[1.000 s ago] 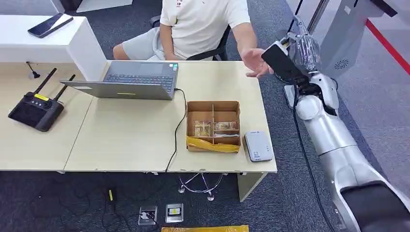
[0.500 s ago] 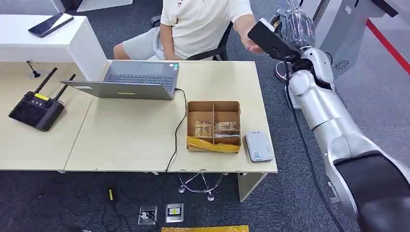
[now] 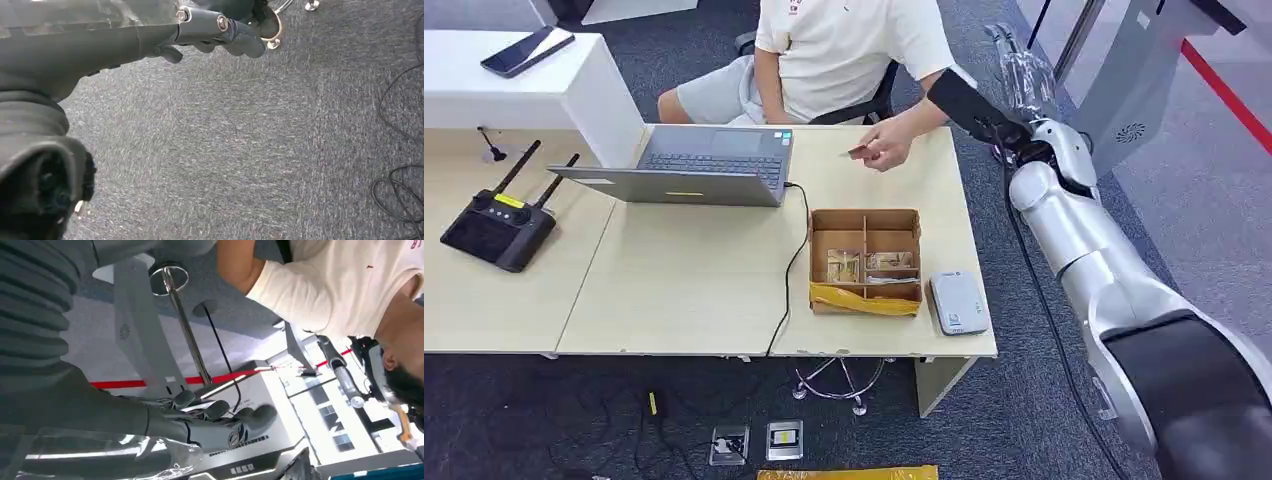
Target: Pass the card to the sensor for recognition and then transmit it.
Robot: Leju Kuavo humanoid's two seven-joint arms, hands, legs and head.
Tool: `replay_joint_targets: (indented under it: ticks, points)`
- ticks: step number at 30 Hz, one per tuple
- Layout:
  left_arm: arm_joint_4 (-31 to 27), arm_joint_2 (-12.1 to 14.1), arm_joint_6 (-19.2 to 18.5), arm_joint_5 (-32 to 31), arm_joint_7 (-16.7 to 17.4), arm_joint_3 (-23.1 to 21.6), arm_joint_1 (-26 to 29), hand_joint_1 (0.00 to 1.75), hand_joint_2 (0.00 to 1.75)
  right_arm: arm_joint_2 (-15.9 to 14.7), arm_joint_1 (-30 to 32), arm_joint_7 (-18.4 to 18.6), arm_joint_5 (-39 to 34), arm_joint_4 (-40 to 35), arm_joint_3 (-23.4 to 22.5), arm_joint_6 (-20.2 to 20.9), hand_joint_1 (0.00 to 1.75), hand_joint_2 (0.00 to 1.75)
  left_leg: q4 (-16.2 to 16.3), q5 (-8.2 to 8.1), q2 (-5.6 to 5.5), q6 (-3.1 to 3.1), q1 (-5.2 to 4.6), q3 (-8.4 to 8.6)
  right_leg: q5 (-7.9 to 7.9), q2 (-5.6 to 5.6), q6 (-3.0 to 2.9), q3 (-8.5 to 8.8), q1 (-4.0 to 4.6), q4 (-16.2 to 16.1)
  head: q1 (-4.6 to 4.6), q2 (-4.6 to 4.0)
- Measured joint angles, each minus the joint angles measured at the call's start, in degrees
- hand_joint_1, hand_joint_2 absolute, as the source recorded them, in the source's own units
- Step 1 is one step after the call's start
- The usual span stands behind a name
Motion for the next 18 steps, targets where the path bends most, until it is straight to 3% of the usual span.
replay_joint_targets:
  ticks: [2, 5, 8, 12, 18]
  points:
    - [0.0, 0.0, 0.1, 0.3, 0.0, 0.0, 0.0, 0.0, 0.0, 0.0, 0.0, -0.2, -2.5, 0.1, -0.1, 1.1, 0.0, 1.75, 0.0, 0.0, 0.0, 0.0, 0.0, 0.01, 0.0, 0.01, 0.0, 0.0, 0.0, 0.0, 0.0, 0.0]
    - [0.0, 0.0, 0.3, 1.3, 0.0, 0.0, 0.2, 0.0, 0.0, -0.1, 1.1, 0.1, -12.1, -1.2, -1.2, 6.6, 0.0, 1.75, 0.0, 0.0, 0.01, 0.0, 0.0, 0.03, 0.0, 0.01, 0.0, 0.0, 0.0, 0.0, 0.02, 0.0]
    - [0.0, 0.0, 0.6, 2.2, 0.0, 0.0, 0.7, 0.0, 0.0, -0.6, 4.0, 2.1, -22.6, -4.6, -2.5, 12.6, 0.0, 1.75, 0.0, 0.0, 0.01, 0.0, 0.0, 0.04, 0.0, 0.01, 0.0, 0.0, 0.0, 0.0, 0.0, 0.0]
    - [0.0, 0.0, 0.7, 3.3, 0.0, 0.0, 0.9, 0.0, 0.0, -1.8, 8.3, 5.1, -33.6, -11.1, -3.5, 17.1, 0.0, 1.75, 0.0, 0.0, 0.01, 0.0, 0.0, 0.04, 0.0, 0.0, 0.0, 0.0, 0.0, 0.0, 0.0, 0.0]
    - [0.0, 0.0, 1.1, 4.5, 0.7, 0.0, 1.0, 0.0, 0.0, -4.1, 16.2, 7.8, -41.2, -21.9, -3.9, 22.2, 0.0, 1.75, 0.0, -0.01, 0.01, 0.0, 0.0, 0.05, 0.0, 0.01, 0.0, 0.01, 0.0, 0.0, 0.0, 0.0]
